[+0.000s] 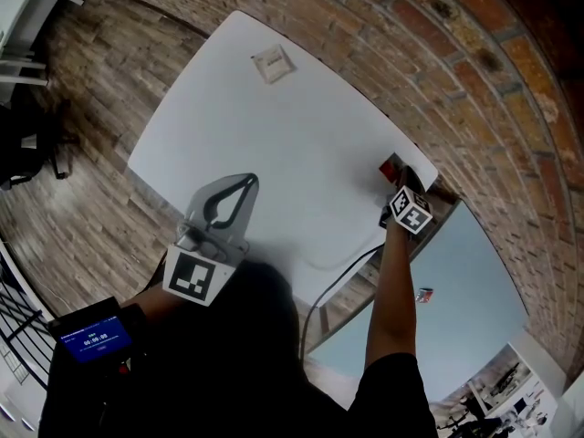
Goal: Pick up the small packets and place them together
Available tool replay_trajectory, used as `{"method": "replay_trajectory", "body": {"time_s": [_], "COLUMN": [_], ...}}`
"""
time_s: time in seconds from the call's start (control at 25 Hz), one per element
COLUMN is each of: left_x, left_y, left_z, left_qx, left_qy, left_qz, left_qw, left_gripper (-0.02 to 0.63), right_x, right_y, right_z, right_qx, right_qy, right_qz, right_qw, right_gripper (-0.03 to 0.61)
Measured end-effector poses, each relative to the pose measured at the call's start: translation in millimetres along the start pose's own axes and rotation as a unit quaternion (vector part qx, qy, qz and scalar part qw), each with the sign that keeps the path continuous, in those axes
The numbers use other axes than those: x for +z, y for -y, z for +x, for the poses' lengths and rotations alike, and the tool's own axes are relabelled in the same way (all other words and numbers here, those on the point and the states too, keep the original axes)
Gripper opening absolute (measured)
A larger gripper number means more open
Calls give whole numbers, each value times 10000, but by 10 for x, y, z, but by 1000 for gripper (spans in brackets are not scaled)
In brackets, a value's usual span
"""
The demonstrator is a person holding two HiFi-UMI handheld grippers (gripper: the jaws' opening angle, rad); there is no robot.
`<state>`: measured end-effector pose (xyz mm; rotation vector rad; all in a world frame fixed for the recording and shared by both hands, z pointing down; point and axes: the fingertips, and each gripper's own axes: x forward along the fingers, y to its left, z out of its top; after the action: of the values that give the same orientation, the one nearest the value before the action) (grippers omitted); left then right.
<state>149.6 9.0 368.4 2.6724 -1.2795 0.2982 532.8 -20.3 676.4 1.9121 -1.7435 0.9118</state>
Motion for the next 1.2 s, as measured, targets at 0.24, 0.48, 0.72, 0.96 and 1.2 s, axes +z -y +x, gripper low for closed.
{"method": "replay_trajectory", "body": {"time_s": [0.24,0.48,0.72,0.96,1.2], "left_x": [13,54,123,121,161], "left_y": [-3,-8,13,-15,-114], "left_z": [-57,-146,-298,-465,-647], "left_qx": [-30,-58,-147,-160,-23], "left_qy": [40,197,344,427,634], "left_qz": [22,-13,-42,-71,-110], "left_qw": [10000,9998,9993,9989,9979], "left_gripper": [0,0,0,0,0], "right_x": [64,67,60,51,125], "right_y": [-148,-380,-594,-891,-1364], "right_z": [-216,-477,-696,-839,-1002], "right_qx": [67,216,287,339,637], "right_qy": [269,460,633,625,761], "right_qz": [105,10,-105,-624,-808], "right_qw": [9996,9987,9975,9955,9918], "right_gripper": [5,3,3,3,4]}}
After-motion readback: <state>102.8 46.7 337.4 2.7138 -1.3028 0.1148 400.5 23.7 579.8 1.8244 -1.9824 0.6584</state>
